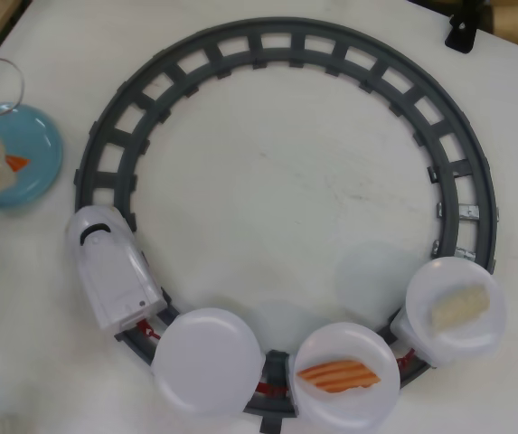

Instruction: Pick up the sushi from the Shinkansen and put it on the blue dish

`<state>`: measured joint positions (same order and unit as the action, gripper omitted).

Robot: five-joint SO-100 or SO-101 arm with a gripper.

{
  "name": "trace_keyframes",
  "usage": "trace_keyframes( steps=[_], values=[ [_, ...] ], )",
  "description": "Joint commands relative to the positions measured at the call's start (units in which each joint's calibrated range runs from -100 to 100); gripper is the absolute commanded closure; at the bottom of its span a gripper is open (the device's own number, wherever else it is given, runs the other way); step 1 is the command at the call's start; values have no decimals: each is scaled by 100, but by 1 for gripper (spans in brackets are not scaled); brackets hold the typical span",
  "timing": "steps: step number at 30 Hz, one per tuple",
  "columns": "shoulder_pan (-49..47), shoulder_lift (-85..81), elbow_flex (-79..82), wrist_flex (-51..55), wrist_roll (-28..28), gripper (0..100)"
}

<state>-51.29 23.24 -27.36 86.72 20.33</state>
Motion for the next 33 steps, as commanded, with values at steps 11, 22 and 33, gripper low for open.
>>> trace_keyframes(
  steps=[11, 22, 33],
  values=[
    [-303, 932, -123, -821, -9, 94],
    [-303, 1148, -123, -1296, 190, 93],
    [-294, 1156, -123, -1263, 279, 85]
  ],
)
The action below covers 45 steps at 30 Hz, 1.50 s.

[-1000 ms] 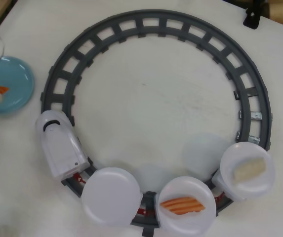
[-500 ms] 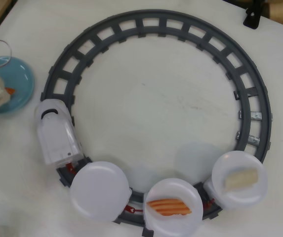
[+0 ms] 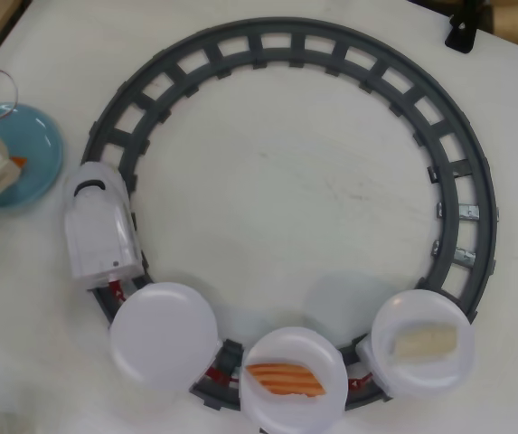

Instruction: Pick up the sushi from the Shinkansen and put it on the blue dish

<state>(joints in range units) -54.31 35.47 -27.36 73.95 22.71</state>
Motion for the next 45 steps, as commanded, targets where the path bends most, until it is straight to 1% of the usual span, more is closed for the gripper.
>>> trace_keyframes(
  steps=[1, 14, 20, 24, 31, 36, 38, 41, 45],
  values=[
    [9, -67, -123, 15, 41, 85],
    [44, -225, -123, 117, 46, 85],
    [-27, -316, -538, 686, 46, 77],
    [-123, -316, -826, 991, 30, 76],
    [-388, -324, -1701, 1645, -6, 76],
    [-388, -324, -2801, 2478, -12, 76],
    [-308, -374, -3207, 2537, -74, 76],
    [-27, -863, -3315, 2537, -169, 77],
    [61, -2017, -2449, 2537, -174, 77]
  ],
)
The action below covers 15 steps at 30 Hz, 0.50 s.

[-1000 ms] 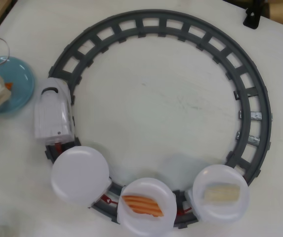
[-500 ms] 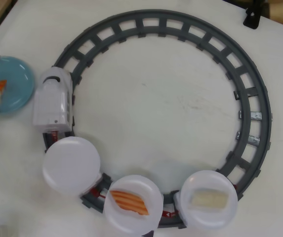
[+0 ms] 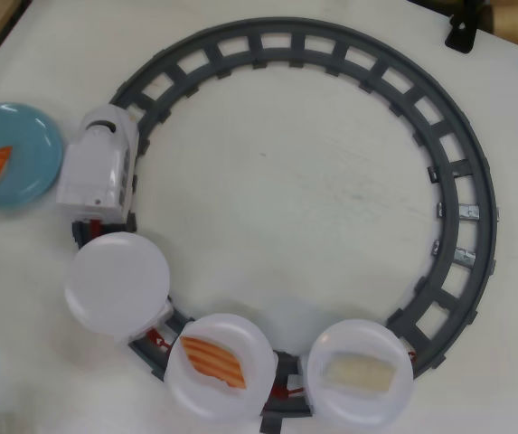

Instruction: Pick up the sushi from the Shinkansen and put it on the blue dish

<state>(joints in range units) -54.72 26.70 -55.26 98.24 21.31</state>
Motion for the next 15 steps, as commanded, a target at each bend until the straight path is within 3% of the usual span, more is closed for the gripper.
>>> trace_keyframes(
  steps=[1, 8, 15],
  values=[
    [102, -1463, 675, 109, -34, 77],
    [190, -4101, 3299, 92, -34, 77],
    [1150, -6241, 5192, -214, -39, 77]
  ],
)
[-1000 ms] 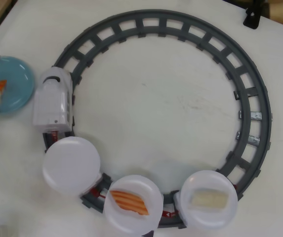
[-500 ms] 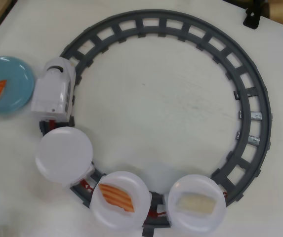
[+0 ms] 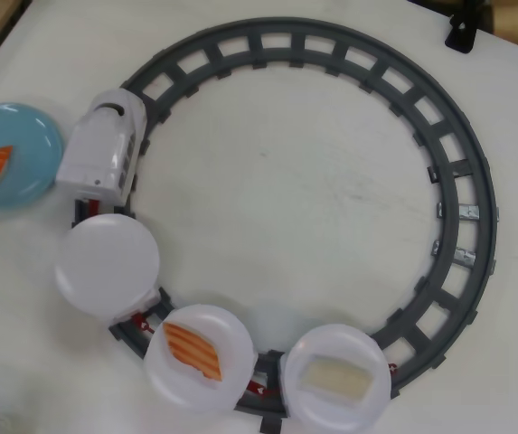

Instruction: Pick up the sushi from the Shinkansen and put it on the blue dish

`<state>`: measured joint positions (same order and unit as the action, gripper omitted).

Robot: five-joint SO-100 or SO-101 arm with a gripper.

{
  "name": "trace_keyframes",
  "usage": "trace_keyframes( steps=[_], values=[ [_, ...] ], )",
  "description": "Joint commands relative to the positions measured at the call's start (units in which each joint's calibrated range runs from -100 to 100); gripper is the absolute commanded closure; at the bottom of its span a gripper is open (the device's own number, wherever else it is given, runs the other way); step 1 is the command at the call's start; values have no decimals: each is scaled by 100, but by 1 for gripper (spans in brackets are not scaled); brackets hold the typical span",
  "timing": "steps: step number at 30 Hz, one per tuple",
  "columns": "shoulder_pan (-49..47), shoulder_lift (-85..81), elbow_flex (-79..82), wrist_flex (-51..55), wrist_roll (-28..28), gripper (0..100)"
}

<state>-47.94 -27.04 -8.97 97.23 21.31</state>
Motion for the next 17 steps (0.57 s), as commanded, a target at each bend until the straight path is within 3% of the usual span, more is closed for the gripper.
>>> trace_keyframes(
  steps=[1, 10, 17],
  values=[
    [603, -1092, 833, -122, -45, 77],
    [850, -2759, 2871, -665, -484, 77],
    [1633, -3356, 3061, -623, -489, 77]
  ],
)
